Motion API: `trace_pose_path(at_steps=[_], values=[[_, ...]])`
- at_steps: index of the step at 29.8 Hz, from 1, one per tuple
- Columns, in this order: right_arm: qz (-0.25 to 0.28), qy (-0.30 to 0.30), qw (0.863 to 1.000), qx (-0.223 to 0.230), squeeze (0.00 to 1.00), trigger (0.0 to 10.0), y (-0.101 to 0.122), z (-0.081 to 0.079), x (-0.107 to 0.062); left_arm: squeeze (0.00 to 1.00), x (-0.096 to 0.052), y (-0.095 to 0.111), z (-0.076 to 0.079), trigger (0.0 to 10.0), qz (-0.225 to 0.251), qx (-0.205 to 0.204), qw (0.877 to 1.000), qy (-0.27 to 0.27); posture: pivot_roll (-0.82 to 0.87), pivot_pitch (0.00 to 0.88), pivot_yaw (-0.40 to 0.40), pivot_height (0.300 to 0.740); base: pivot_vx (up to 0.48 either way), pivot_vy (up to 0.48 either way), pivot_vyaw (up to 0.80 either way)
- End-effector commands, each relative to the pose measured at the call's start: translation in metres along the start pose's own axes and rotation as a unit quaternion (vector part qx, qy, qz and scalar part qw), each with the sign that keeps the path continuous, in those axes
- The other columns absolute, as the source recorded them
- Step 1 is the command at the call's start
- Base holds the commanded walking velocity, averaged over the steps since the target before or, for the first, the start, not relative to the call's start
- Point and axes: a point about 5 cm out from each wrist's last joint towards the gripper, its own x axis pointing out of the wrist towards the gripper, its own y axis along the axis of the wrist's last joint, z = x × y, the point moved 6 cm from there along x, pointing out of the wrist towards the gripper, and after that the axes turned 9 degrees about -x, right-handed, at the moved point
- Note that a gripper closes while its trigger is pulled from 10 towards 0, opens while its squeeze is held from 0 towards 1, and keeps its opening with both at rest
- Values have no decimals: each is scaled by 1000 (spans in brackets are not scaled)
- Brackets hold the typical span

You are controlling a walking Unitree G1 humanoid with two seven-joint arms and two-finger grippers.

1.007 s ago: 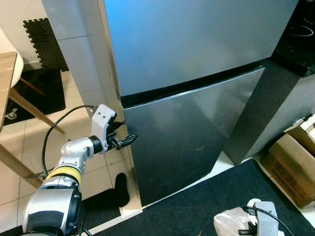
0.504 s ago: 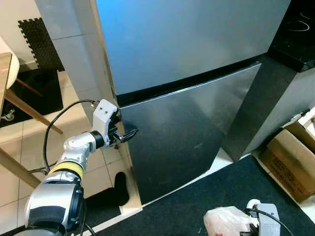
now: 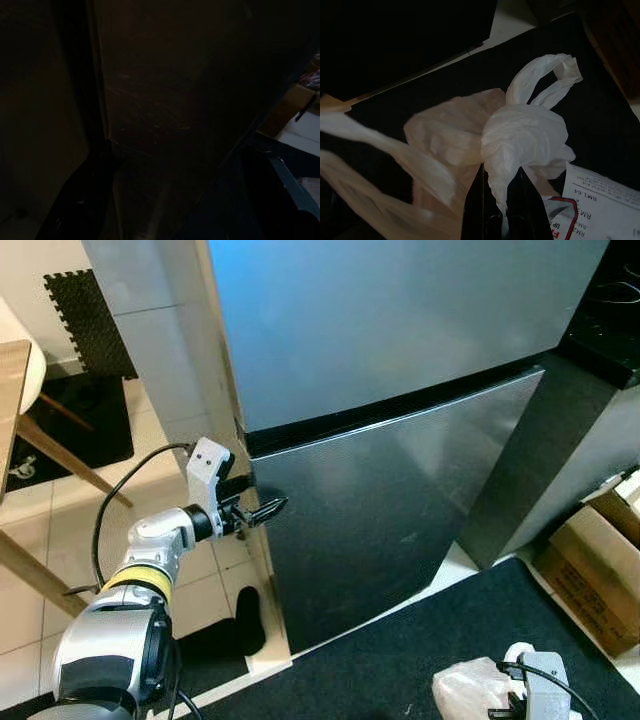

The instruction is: Restocking fridge

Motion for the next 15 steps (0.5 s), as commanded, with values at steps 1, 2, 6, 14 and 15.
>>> trace_pose_path(at_steps=[1, 2, 6, 14, 15], values=[[-1, -8, 1000, 5, 0, 10000, -2, 6, -1, 0, 20, -9, 30, 10000, -18, -6, 997, -78, -182, 129, -21, 740, 0, 0, 0], [-1, -8, 1000, 4, 0, 10000, -2, 7, -2, 0, 21, -9, 33, 10000, -17, -7, 996, -84, -182, 129, -21, 740, 0, 0, 0], [-1, -8, 1000, 3, 0, 10000, -2, 7, -2, 0, 25, -9, 41, 10000, -18, -11, 994, -110, -182, 129, -21, 740, 0, 0, 0], [0, -8, 1000, 4, 0, 10000, -1, 7, -2, 0, 30, -8, 53, 10000, -22, -16, 989, -146, -178, 124, -17, 740, 0, 0, 0], [1, -8, 1000, 4, 0, 10000, -1, 6, -1, 0, 30, -8, 55, 10000, -22, -17, 988, -150, -177, 124, -16, 740, 0, 0, 0]])
